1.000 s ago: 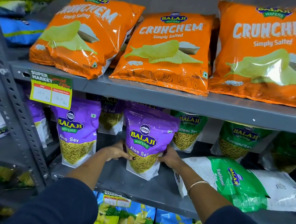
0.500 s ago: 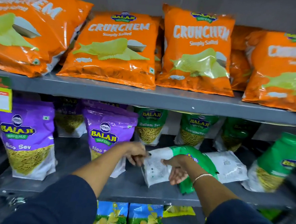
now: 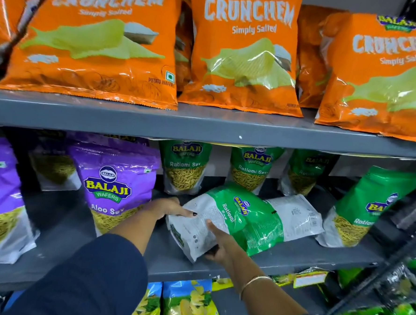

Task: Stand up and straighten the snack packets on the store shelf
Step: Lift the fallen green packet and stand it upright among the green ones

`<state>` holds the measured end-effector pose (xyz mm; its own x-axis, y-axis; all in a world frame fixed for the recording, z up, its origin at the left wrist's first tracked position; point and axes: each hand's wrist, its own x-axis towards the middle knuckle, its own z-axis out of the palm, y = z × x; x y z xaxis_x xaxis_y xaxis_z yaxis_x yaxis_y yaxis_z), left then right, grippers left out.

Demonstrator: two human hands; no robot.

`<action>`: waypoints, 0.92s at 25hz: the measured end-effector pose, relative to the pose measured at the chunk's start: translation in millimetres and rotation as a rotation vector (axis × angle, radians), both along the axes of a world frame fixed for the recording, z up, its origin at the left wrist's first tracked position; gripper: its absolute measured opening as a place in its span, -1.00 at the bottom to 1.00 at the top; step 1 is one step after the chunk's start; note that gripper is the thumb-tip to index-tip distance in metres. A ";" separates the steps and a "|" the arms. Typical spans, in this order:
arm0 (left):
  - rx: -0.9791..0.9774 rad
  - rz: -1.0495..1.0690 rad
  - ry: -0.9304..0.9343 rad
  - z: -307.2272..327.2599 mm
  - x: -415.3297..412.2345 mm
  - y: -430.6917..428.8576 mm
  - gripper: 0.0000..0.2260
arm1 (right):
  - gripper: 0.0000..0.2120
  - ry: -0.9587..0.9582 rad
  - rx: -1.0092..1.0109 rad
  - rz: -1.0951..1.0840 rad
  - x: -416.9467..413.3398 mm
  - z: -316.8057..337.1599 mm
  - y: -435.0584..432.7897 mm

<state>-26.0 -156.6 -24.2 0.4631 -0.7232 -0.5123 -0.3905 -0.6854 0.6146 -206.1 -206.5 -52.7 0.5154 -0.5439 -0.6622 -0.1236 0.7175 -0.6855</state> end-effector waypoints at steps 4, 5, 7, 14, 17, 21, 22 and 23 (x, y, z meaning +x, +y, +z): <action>-0.125 0.126 0.314 -0.4 -4.0 20.2 -0.26 | -0.68 -0.106 -0.166 -0.044 -4.3 2.4 3.9; -0.169 0.118 0.319 -0.6 -3.2 22.0 -0.21 | -0.67 -0.145 -0.239 -0.037 -5.7 6.9 3.0; -0.253 0.066 0.184 4.8 -5.9 23.6 -0.10 | -0.60 -0.139 -0.429 -0.042 -5.0 16.5 -3.1; -0.502 0.190 0.048 -10.2 -27.7 36.2 -0.31 | -0.32 0.096 -0.852 0.167 -8.9 33.0 -6.7; -0.419 0.146 0.028 -6.7 -23.9 34.4 -0.34 | -0.34 0.297 -0.953 0.144 -8.1 28.0 -10.4; -0.362 0.184 -0.017 -1.2 -19.4 29.8 -0.63 | -0.55 0.372 -0.805 0.080 -4.6 20.8 -16.6; -0.342 0.188 0.009 -0.6 -19.4 31.0 -0.70 | -0.59 0.345 -0.794 0.082 -3.4 16.1 -20.1; -0.320 0.173 -0.003 -0.7 -19.7 33.0 -0.73 | -0.60 0.314 -0.805 0.115 -4.5 14.8 -21.5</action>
<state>-45.7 -123.7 -24.8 0.5938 -0.7573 -0.2717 -0.2873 -0.5150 0.8076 -210.7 -228.0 -37.9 0.4537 -0.8637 -0.2194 -0.4339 0.0010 -0.9009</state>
